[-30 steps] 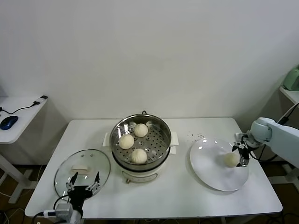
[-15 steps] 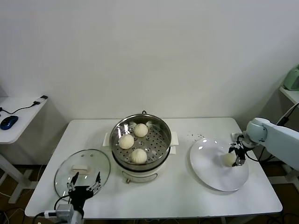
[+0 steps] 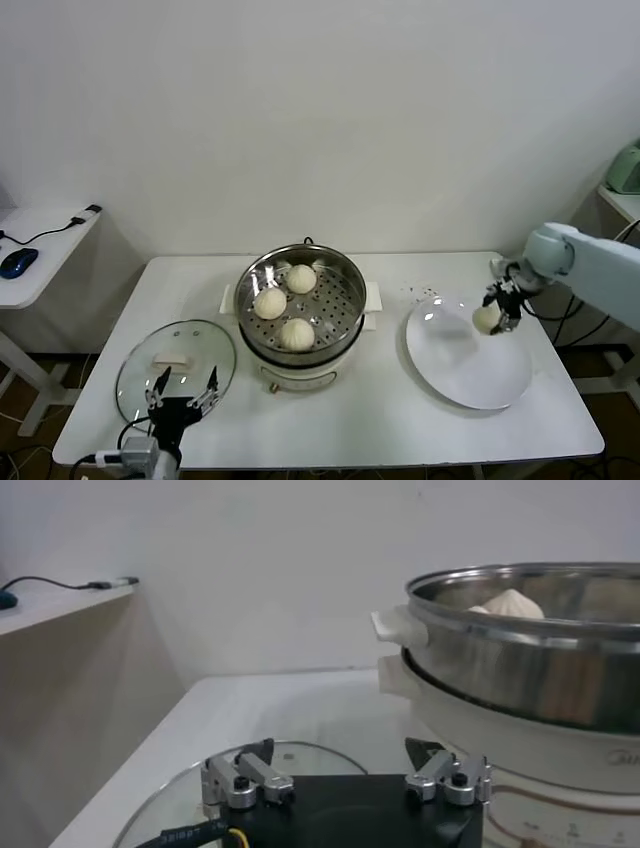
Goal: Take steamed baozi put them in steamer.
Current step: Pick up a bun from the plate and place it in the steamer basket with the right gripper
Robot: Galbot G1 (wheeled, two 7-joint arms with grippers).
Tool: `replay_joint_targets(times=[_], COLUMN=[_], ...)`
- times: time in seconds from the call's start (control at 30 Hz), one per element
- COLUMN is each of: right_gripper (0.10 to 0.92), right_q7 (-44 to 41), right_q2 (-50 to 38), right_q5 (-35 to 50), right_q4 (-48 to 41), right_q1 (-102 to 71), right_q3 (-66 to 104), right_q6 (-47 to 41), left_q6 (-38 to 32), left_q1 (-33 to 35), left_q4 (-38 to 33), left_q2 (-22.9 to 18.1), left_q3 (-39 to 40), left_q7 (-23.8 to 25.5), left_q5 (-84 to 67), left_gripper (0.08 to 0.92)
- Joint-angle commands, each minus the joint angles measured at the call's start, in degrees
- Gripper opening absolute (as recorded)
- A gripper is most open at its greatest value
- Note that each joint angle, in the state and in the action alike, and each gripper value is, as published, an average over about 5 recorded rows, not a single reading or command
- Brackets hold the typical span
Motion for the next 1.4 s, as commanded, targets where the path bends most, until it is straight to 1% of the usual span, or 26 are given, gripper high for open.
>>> replay_joint_targets(times=[0.03,0.2,0.3,0.4,0.53,0.67,1.0,1.23,1.4], right_gripper=[0.678,0.679,0.679,0.679,0.679,0.679,0.679,0.679,0.679], right_q7=[-1.2,1.0,3.4,6.2,10.0,13.5,16.6,17.5,17.9], right_q2=[10.0,18.2,23.3,28.3,33.5,35.9,34.9,34.7,34.7], right_q5=[26.2,38.3,41.9,43.1,42.9,41.8,36.5,33.9,33.3], right_q4=[10.8,17.2,18.9,19.0,17.8,15.4,10.7,7.5,7.1], right_q1=[37.2,42.4,40.6,36.5,29.3,23.1,13.6,9.9,9.7], right_q3=[-24.3,-22.1,-18.6,-16.1,-15.0,-15.4,-16.1,-14.1,-14.1], right_q6=[-3.0,-6.9,-9.0,-10.7,-13.1,-15.5,-17.5,-17.4,-17.2], left_q6=[-0.1,0.4,0.6,0.8,0.9,0.7,0.7,0.5,0.4], left_q1=[0.0,-0.1,-0.3,-0.5,-0.7,-0.7,-0.4,-0.3,-0.4], left_q4=[0.2,-0.5,-0.8,-0.9,-0.8,-0.7,-1.2,-1.0,-0.7], left_q2=[0.0,0.2,0.4,0.6,0.7,0.7,1.1,1.2,1.2], left_q3=[0.0,0.0,0.0,0.0,0.0,-0.2,-0.8,-0.6,-0.4], left_q7=[0.0,0.1,0.2,0.3,0.2,0.1,0.1,0.1,0.1], left_q5=[0.0,0.0,-0.1,-0.3,-0.6,-1.2,-2.2,-2.3,-2.3], left_gripper=[0.823,0.823,0.823,0.823,0.823,0.823,0.823,0.823,0.823])
